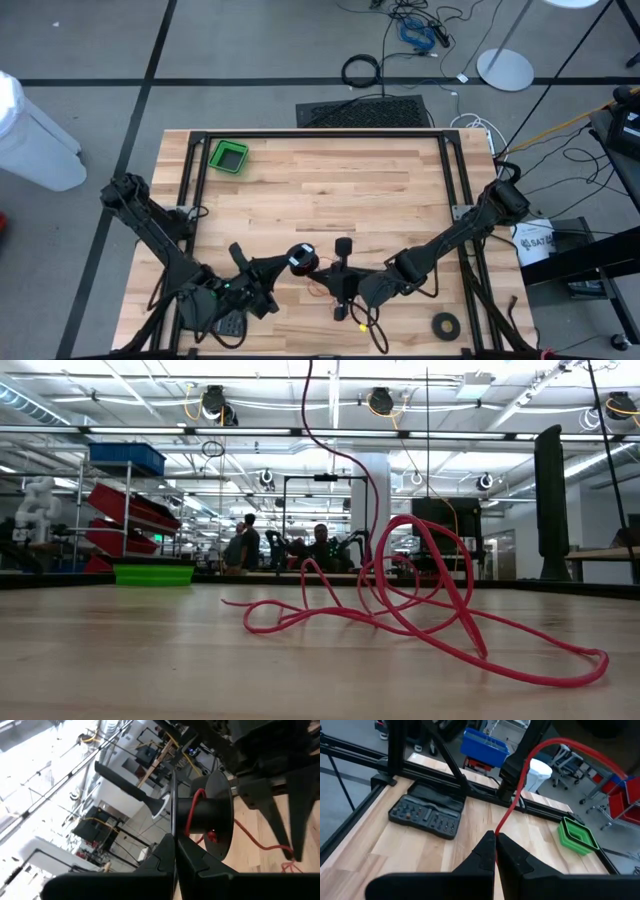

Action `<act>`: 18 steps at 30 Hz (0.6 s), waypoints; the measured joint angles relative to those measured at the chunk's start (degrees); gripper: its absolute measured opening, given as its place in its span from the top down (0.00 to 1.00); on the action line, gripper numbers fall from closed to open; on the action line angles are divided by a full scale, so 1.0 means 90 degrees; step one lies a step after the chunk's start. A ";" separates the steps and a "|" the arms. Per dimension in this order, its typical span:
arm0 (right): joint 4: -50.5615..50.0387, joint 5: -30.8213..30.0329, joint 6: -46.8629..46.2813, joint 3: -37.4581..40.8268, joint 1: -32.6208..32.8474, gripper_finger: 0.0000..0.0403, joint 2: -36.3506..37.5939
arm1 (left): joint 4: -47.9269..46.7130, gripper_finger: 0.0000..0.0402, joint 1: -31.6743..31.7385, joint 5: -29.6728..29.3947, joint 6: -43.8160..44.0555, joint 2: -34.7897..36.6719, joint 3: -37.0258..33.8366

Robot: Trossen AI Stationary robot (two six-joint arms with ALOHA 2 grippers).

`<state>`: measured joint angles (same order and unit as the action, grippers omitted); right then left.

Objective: Coil cords
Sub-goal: Uncoil the red wire from the spool

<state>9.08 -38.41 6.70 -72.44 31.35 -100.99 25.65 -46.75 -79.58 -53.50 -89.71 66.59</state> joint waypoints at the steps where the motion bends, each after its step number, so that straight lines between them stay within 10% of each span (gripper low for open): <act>1: -0.0005 0.0000 0.0000 0.0002 0.0013 1.00 0.0000 | 0.0000 0.99 0.0026 -0.0004 0.0040 0.0000 0.0000; 18: -0.0169 -0.0030 0.0057 -0.0107 0.0130 1.00 -0.0024 | 0.0465 0.99 0.0146 0.0007 0.0226 0.0000 0.0000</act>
<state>7.56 -38.68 7.21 -73.41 32.52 -101.21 29.83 -45.44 -79.52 -51.46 -89.71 66.59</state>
